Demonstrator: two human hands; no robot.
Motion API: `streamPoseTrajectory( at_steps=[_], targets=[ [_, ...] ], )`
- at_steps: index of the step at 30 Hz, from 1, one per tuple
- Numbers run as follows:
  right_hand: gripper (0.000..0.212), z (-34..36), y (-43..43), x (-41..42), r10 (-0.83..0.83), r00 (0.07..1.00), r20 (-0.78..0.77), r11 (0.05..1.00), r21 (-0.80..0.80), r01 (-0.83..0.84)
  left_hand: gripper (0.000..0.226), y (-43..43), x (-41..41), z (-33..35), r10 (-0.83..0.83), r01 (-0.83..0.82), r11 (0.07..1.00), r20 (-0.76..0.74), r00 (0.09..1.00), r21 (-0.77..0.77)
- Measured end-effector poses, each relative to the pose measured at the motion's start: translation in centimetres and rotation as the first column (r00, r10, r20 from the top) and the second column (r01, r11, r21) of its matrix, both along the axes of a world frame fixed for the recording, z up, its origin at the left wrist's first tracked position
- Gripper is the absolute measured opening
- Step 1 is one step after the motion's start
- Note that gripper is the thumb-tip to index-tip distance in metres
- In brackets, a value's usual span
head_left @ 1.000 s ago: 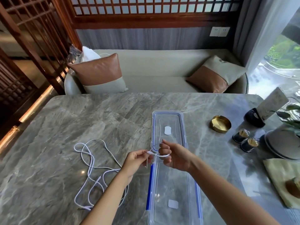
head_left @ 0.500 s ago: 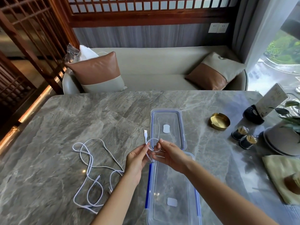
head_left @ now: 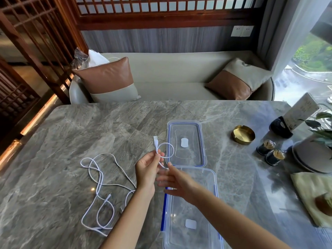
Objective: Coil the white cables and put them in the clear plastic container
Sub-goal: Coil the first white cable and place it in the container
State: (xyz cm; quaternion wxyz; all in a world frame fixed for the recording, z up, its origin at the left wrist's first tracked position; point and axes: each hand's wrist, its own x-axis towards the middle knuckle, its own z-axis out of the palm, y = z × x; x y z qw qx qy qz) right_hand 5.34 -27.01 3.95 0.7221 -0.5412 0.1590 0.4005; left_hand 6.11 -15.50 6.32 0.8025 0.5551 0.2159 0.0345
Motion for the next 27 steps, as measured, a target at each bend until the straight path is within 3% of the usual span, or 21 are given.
streamPoseTrajectory(
  at_steps=[4, 7, 11, 14, 22, 27],
  targets=[
    [0.023, 0.4, 0.9, 0.5, -0.367, 0.896, -0.251, 0.871, 0.246, 0.426, 0.015, 0.2, -0.3, 0.2, -0.019, 0.019, 1.000, 0.007, 1.000, 0.009],
    [0.017, 1.0, 0.9, 1.1, -0.467, 0.852, -0.237, 0.813, 0.264, 0.520, 0.018, 1.2, -0.4, 0.0, -0.052, 0.054, 0.995, -0.027, 0.998, 0.083],
    [0.020, 1.9, 0.8, 1.2, -0.458, 0.880, 0.124, 0.883, 0.180, 0.434, 0.018, 2.3, -0.2, -0.4, -0.066, 0.069, 0.980, -0.021, 0.998, 0.187],
    [0.018, 2.2, 1.1, 1.0, -0.431, 0.824, 0.369, 0.897, 0.074, 0.436, 0.018, 2.4, -0.1, -0.5, -0.022, 0.023, 0.978, -0.005, 1.000, 0.209],
    [0.030, 2.6, 1.6, 0.3, -0.354, 0.728, 0.587, 0.897, -0.008, 0.442, 0.021, 2.3, -0.2, -0.8, 0.044, -0.062, 0.953, 0.068, 0.997, 0.295],
    [0.031, 2.9, 0.8, 1.2, -0.103, 0.677, 0.729, 0.925, -0.180, 0.335, 0.026, 3.3, 0.2, -0.8, -0.082, 0.054, 0.925, 0.057, 0.995, 0.375]
  ],
)
